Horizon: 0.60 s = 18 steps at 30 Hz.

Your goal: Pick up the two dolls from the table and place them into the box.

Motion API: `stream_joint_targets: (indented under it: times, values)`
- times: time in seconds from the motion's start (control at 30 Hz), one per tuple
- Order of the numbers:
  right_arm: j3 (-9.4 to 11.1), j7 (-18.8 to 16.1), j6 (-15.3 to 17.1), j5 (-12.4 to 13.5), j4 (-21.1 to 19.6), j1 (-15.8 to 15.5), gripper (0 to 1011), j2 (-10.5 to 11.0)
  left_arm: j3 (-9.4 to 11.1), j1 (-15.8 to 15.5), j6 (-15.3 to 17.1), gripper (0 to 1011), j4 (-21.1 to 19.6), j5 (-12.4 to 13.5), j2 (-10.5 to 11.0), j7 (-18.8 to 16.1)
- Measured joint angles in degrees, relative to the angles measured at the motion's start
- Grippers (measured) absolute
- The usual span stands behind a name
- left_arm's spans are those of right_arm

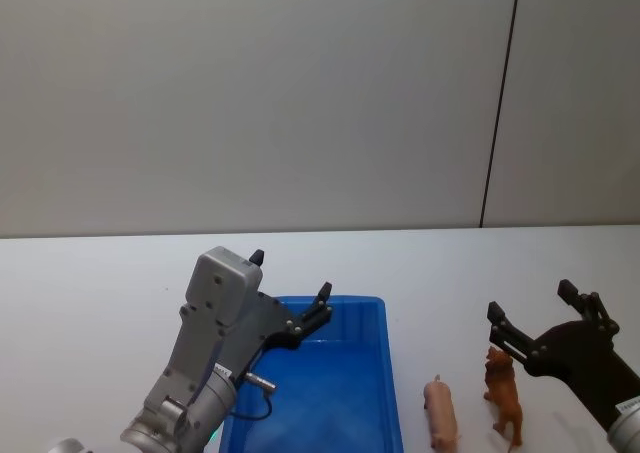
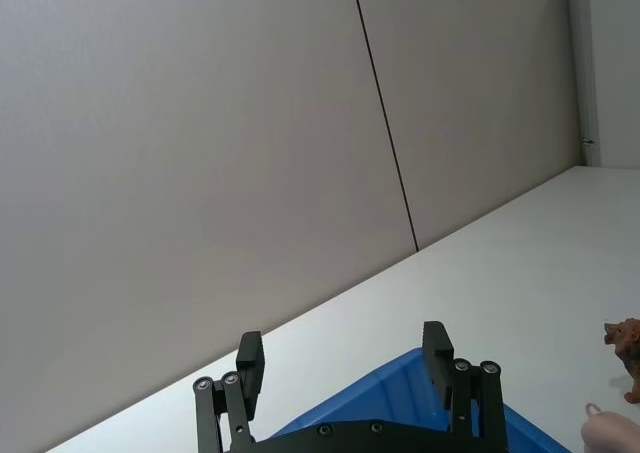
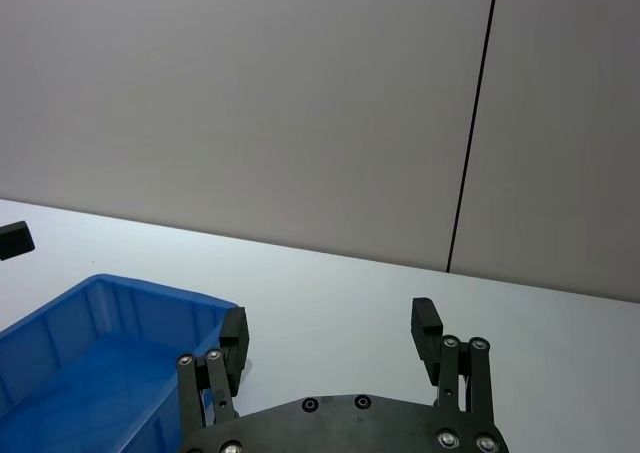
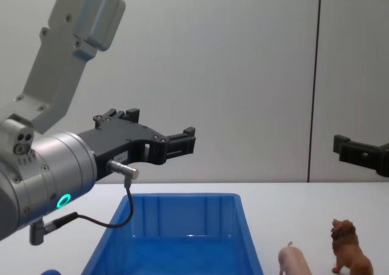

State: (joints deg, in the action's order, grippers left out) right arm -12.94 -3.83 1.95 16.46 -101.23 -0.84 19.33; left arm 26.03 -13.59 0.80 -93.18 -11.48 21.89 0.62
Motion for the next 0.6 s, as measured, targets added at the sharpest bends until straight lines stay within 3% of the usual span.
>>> stream_joint_targets:
  times: [0.6]
  values:
    - [0.75, -1.27, 1.30, 0.64, 0.03, -0.31, 1001, 1.05, 0.00, 0.00, 0.00, 1001, 0.00, 0.00, 0.00, 0.00]
